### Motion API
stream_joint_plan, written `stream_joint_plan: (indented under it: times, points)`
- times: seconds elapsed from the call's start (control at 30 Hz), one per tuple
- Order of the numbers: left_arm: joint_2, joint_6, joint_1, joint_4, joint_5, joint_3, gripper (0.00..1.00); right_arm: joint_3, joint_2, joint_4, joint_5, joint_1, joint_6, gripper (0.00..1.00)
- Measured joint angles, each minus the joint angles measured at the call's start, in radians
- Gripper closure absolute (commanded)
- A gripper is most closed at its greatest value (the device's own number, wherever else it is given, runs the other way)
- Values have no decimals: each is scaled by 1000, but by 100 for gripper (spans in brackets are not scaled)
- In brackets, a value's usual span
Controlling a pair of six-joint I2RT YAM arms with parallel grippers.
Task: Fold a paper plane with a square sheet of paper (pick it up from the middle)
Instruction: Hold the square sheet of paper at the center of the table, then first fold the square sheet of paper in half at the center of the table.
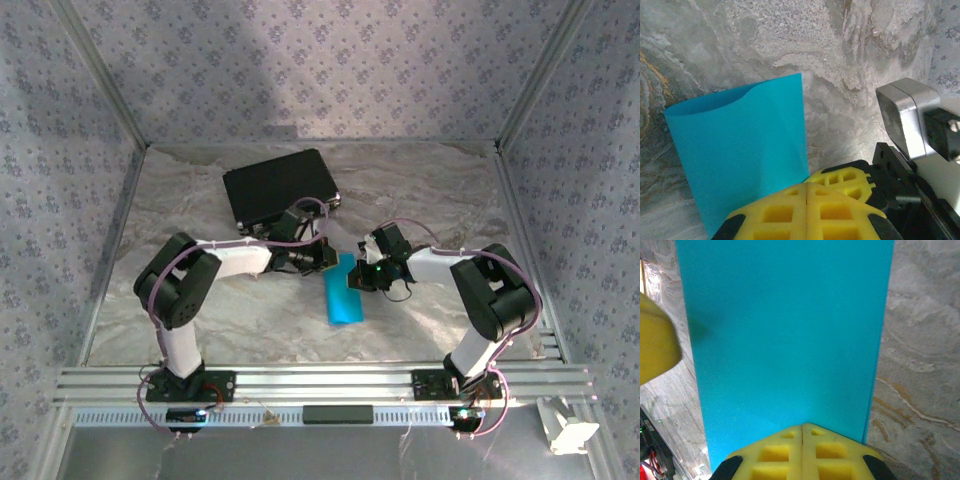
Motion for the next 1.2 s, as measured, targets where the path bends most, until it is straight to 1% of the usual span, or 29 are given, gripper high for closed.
stream_joint_plan:
  times: [0.27,0.43,0.7,1.0,1.2]
  points:
    - [42,5,6,18,-2,-24,100,0,2,2,-3,0,0,100]
    - [52,48,13,14,-27,-53,100,0,4,5,-6,0,2,100]
    - [57,95,19,31,-15,-59,100,0,6,11,-8,0,8,100]
    - [57,131,34,-80,-39,21,100,-1,6,14,-8,0,13,100]
    - [85,136,66,-84,-42,56,100,-2,6,16,-8,0,15,100]
